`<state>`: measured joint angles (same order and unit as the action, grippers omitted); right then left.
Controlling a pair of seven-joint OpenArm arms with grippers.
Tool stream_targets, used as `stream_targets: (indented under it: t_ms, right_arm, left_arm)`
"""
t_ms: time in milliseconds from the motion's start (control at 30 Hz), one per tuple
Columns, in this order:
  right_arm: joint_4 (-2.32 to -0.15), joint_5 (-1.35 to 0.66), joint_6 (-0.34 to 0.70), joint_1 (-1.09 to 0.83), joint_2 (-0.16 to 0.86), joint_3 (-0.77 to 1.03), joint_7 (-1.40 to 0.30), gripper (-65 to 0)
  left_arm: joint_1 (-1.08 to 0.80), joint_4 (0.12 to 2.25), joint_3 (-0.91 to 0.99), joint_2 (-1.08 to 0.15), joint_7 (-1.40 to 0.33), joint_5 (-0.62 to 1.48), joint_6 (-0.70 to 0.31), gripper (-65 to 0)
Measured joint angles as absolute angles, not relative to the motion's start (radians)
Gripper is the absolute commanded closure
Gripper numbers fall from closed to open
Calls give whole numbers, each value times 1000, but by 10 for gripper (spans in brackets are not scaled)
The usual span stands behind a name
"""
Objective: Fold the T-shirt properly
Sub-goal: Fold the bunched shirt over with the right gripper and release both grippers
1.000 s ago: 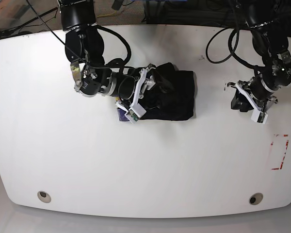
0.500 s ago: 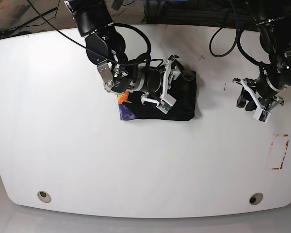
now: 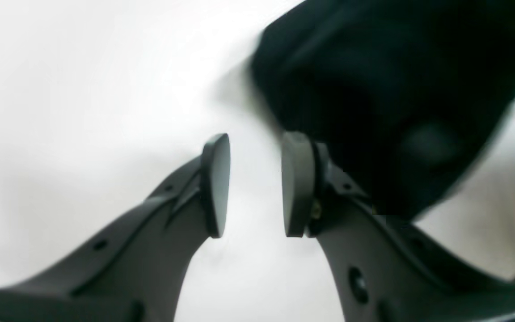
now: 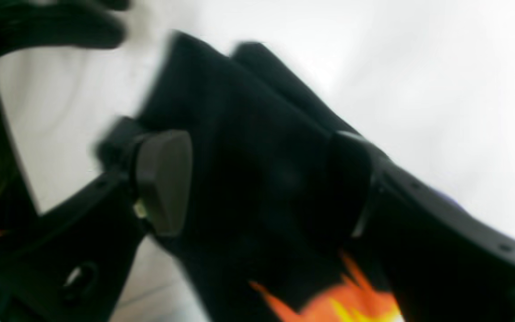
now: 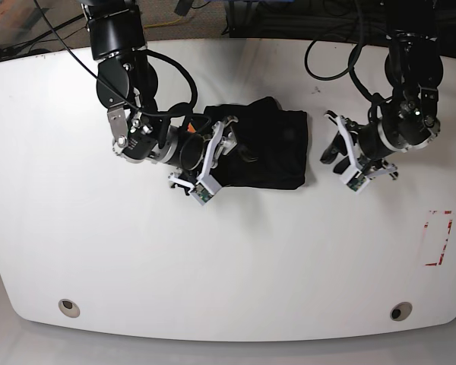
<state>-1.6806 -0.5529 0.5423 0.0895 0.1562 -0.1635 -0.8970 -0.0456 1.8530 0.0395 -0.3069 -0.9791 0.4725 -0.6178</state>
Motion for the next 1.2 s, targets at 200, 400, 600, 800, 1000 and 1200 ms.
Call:
stream_targets:
  t_ms: [200,400,600,800,1000,1200]
  right_arm:
    - [-1501,-545,558,142,170,-49,-891,-393]
    - [-1322,-558,645,185,191,-49,-783,-217]
    - [-1171,-580,657,232,217,-109,-684,-208]
    - [-1188,-577,658,232,228,-107,-687,-208]
    - [-1270,-562,654,229,249,-99,-759,-208]
    - [-1443,-552,653,224,252,-100,-877,-205]
  left_arm:
    - [-2,1879,-102,-259,-977,472,-620,-171]
    - [10,1831,-201,-196,-973,417,-614,-171]
    - [27,1631,-243,-153,-862,260,-620,-171]
    - [33,1536,-238,-216,-731,281,-627,-167]
    - [26,1629,-123,-276,-756,257,-624,-168]
    - [-10,1782,12,-283,-754,255,-614,-171]
